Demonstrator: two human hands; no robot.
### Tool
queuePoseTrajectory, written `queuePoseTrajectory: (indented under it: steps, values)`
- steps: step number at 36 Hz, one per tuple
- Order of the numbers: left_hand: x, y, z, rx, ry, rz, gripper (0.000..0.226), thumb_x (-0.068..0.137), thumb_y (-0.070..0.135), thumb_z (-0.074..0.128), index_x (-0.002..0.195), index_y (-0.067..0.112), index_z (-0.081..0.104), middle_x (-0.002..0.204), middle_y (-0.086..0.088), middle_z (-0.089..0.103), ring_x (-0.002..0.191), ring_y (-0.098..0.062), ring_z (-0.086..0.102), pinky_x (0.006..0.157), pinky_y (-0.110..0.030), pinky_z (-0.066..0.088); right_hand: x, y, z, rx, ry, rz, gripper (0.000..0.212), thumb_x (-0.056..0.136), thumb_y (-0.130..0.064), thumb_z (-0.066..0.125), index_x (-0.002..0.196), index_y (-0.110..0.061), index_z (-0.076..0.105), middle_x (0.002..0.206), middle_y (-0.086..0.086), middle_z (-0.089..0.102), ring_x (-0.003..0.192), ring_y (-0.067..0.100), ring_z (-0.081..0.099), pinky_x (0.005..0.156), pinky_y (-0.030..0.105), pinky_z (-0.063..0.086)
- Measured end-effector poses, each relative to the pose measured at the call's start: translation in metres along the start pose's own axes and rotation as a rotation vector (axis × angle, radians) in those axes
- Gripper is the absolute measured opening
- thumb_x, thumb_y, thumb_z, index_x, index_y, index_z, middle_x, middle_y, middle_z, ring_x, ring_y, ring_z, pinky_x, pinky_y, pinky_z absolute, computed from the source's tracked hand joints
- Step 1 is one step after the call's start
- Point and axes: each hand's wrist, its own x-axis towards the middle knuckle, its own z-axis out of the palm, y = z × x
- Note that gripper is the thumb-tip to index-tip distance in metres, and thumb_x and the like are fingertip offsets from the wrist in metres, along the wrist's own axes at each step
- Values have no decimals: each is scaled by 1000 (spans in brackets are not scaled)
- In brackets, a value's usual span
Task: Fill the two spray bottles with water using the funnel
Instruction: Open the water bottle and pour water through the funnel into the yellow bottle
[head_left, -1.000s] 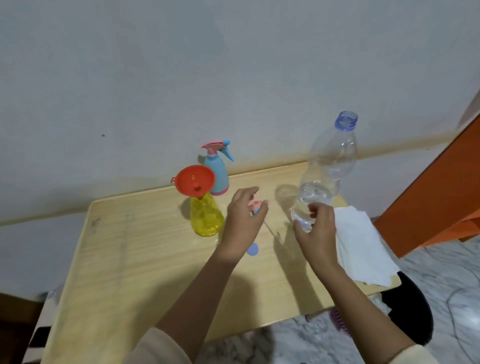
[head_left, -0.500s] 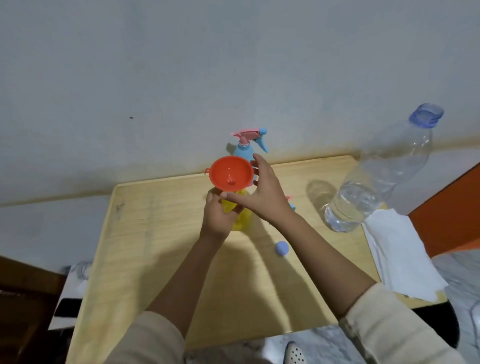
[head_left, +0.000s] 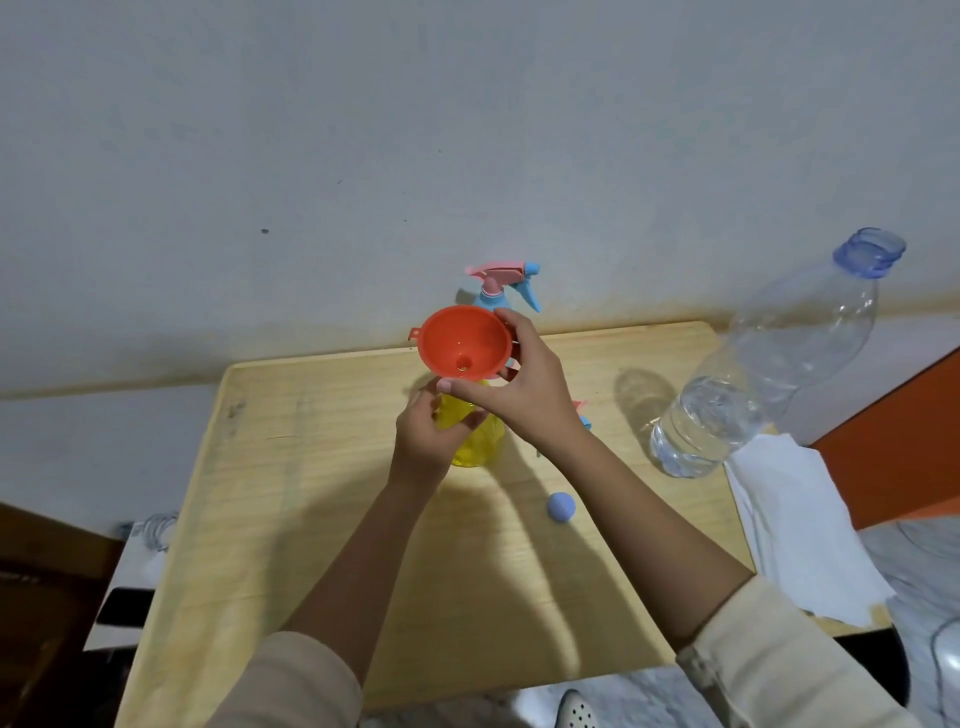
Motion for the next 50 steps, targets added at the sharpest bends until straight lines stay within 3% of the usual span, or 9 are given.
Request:
queuePoseTrajectory:
  steps: [9,16,24,29,37,43,50]
  values:
    - [0,2,0,-36,-9,-15,58,62,50,76,112,21,64,102,1,71,100,-19,65,89,-48,52,-1,-3,-2,24,-6,-6,90,59,-31,88,134,-18,41,130,-2,51,118,13,49,88,19,48]
    - [-1,2,0,-45,-9,-23,54,66,38,78,115,20,63,105,1,70,101,-18,65,90,-47,52,-4,-3,0,9,-11,-3,92,58,-34,88,135,-20,39,132,-1,49,121,16,48,95,34,50]
    - [-3,3,-1,-69,-22,-21,52,66,36,78,115,22,63,107,3,70,104,-15,64,93,-45,51,-6,-3,2,-7,-9,-5,91,59,-33,88,135,-20,39,133,-1,48,121,18,48,95,37,50]
    - [-2,2,-2,-61,-18,-43,58,61,45,77,112,22,64,104,2,70,101,-17,65,91,-48,52,-5,-2,1,-15,-12,-3,90,58,-30,89,133,-20,39,130,-2,49,118,16,48,93,30,49]
    - [-5,4,-1,-83,-21,-27,59,65,35,78,118,14,62,113,-5,67,106,-17,64,95,-46,51,-6,2,-3,-37,-39,18,86,59,-32,88,130,-21,40,126,-4,50,114,14,49,91,30,49]
    - [-5,2,-1,-72,-16,-10,64,60,47,76,116,18,62,112,-4,68,105,-16,65,94,-47,51,-5,2,-5,-44,-64,24,87,59,-32,88,130,-21,39,127,-1,51,115,17,50,93,32,48]
    - [-5,0,-1,-57,-8,-12,64,60,42,78,116,16,61,111,-8,67,104,-20,64,93,-47,51,-5,2,-7,-35,-85,30,85,60,-29,88,130,-21,39,127,-1,51,115,16,50,89,25,45]
